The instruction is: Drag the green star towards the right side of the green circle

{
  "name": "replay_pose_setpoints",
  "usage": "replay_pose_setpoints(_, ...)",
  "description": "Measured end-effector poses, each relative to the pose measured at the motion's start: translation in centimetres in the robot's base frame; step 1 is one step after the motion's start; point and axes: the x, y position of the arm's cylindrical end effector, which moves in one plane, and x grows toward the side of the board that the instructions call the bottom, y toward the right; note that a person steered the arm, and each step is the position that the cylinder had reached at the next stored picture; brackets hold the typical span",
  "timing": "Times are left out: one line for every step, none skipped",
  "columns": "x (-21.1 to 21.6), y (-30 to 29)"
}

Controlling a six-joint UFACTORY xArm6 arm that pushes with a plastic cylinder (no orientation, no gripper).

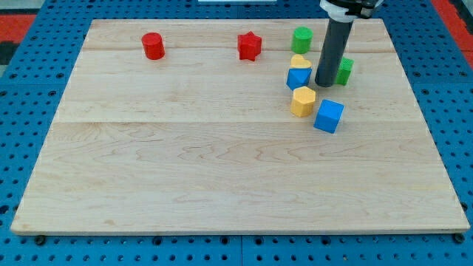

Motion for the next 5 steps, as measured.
replay_pose_setpoints(0.7, -1.4)
replay_pose_setpoints(1.2, -0.8)
replay_pose_setpoints(1.3, 2.4)
replay_pose_setpoints(1.0, 4.2)
replay_pose_setpoints(-0.6, 4.2)
